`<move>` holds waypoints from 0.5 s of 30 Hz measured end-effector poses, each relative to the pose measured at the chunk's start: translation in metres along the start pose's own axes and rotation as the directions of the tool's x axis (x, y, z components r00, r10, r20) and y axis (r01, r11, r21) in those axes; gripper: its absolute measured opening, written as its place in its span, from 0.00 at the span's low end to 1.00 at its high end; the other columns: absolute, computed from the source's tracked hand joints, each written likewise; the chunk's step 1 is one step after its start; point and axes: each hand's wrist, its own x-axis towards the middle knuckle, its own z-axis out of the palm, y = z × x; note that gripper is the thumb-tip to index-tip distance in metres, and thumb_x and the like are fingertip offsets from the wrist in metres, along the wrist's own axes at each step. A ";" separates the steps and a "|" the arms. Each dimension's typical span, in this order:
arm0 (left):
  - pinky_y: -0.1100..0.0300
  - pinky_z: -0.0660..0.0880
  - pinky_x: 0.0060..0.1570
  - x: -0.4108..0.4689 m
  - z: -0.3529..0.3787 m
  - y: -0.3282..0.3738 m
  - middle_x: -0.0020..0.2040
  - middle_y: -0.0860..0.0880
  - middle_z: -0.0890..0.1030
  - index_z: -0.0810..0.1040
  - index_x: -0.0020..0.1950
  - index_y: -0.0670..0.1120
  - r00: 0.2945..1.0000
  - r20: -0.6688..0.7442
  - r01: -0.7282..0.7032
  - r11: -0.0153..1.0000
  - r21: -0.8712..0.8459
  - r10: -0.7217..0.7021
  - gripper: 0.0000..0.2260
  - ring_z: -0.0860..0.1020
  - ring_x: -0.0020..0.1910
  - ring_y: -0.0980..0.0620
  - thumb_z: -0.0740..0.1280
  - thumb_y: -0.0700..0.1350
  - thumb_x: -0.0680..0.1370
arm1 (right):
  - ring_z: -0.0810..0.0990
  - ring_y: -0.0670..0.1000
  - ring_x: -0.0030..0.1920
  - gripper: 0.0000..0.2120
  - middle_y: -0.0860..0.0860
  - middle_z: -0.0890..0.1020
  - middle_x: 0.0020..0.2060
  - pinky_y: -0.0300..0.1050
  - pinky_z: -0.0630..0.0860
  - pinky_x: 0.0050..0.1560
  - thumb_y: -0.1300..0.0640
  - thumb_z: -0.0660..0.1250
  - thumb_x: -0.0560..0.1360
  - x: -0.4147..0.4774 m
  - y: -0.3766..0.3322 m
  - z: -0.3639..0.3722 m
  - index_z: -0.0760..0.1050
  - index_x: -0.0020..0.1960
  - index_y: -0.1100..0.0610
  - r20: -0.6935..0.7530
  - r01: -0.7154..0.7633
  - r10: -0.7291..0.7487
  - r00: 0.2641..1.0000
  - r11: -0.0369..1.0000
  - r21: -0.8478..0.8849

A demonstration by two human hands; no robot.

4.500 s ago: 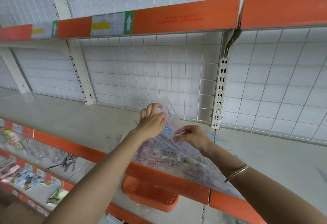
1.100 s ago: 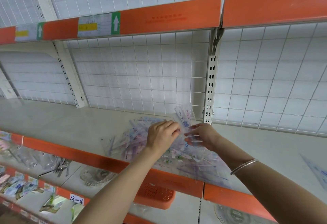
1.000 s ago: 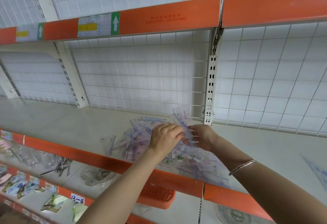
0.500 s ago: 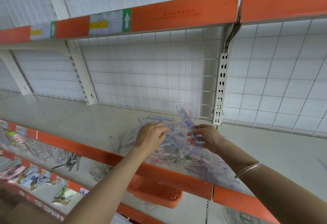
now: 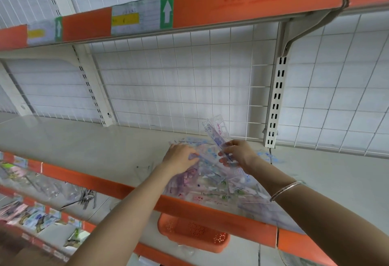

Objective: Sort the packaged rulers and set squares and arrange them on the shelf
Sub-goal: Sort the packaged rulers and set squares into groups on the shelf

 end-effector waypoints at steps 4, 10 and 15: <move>0.52 0.59 0.67 0.018 -0.003 0.014 0.70 0.54 0.72 0.72 0.69 0.54 0.990 0.074 -0.125 0.988 0.089 0.119 0.16 0.67 0.69 0.49 0.58 0.47 0.82 | 0.76 0.54 0.28 0.07 0.58 0.80 0.35 0.43 0.77 0.30 0.70 0.61 0.77 0.006 0.000 0.004 0.72 0.54 0.63 -0.041 0.017 -0.019 0.999 0.999 -0.047; 0.54 0.61 0.65 0.035 -0.002 0.027 0.67 0.47 0.74 0.72 0.69 0.57 0.959 0.198 -0.255 0.921 0.295 0.202 0.22 0.70 0.65 0.46 0.57 0.35 0.80 | 0.76 0.53 0.26 0.07 0.59 0.79 0.35 0.41 0.76 0.29 0.70 0.61 0.76 0.007 0.001 -0.004 0.72 0.51 0.62 -0.059 0.002 -0.003 0.998 1.000 -0.019; 0.58 0.62 0.61 0.041 -0.001 0.025 0.52 0.49 0.81 0.79 0.60 0.54 0.939 0.177 -0.341 0.868 0.360 0.295 0.15 0.75 0.53 0.47 0.62 0.38 0.78 | 0.76 0.54 0.29 0.09 0.59 0.79 0.36 0.42 0.78 0.29 0.71 0.61 0.76 0.002 0.004 -0.015 0.72 0.54 0.64 -0.056 0.005 -0.005 0.998 1.000 -0.005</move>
